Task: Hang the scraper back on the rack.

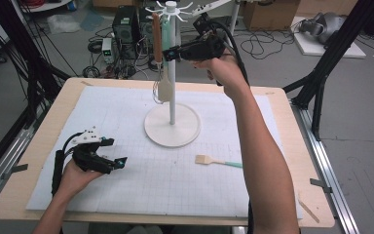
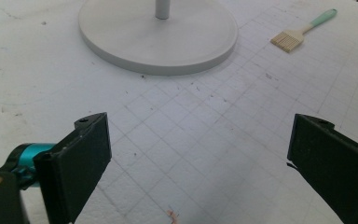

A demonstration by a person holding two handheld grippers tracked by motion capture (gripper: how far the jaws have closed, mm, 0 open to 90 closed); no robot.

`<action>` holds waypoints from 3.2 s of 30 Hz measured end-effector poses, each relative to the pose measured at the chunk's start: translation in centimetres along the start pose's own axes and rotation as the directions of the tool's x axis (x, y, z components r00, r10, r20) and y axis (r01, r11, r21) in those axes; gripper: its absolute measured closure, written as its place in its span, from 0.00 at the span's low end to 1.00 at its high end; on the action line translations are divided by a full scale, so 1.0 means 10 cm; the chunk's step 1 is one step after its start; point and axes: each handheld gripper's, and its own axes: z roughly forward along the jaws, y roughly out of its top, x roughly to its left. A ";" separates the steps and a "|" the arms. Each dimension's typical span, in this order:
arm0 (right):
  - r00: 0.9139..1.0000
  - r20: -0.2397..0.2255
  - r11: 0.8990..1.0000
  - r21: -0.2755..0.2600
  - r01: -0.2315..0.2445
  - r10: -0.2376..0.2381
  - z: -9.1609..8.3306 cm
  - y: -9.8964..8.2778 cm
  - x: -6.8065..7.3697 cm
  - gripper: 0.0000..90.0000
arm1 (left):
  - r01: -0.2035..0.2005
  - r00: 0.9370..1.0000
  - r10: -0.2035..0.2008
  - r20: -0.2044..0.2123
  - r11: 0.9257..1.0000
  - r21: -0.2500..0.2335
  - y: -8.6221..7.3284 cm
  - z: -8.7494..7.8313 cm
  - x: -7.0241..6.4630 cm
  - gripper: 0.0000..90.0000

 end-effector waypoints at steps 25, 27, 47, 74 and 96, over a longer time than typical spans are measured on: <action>0.999 0.010 0.999 -0.011 -0.034 0.034 0.05 -0.07 -0.09 0.92 | 0.001 1.000 -0.001 -0.002 1.000 -0.001 0.00 0.00 0.00 0.07; 0.999 0.012 0.999 -0.015 -0.032 0.032 0.05 -0.07 -0.09 0.91 | -0.005 1.000 0.005 -0.005 1.000 0.004 0.00 0.00 0.01 0.07; 0.998 0.044 0.998 -0.041 -0.039 0.040 0.03 -0.12 -0.09 0.84 | 0.003 1.000 -0.003 -0.008 1.000 -0.004 0.00 -0.02 0.01 0.07; 0.996 0.076 0.997 -0.068 -0.037 0.042 -0.26 -0.31 -0.06 0.80 | -0.004 1.000 0.004 -0.013 1.000 -0.004 -0.01 -0.05 0.02 0.07; 0.998 0.059 0.997 -0.078 0.018 -0.014 -0.41 -0.12 0.10 0.99 | -0.004 1.000 0.004 -0.008 1.000 -0.022 0.02 -0.07 0.03 0.07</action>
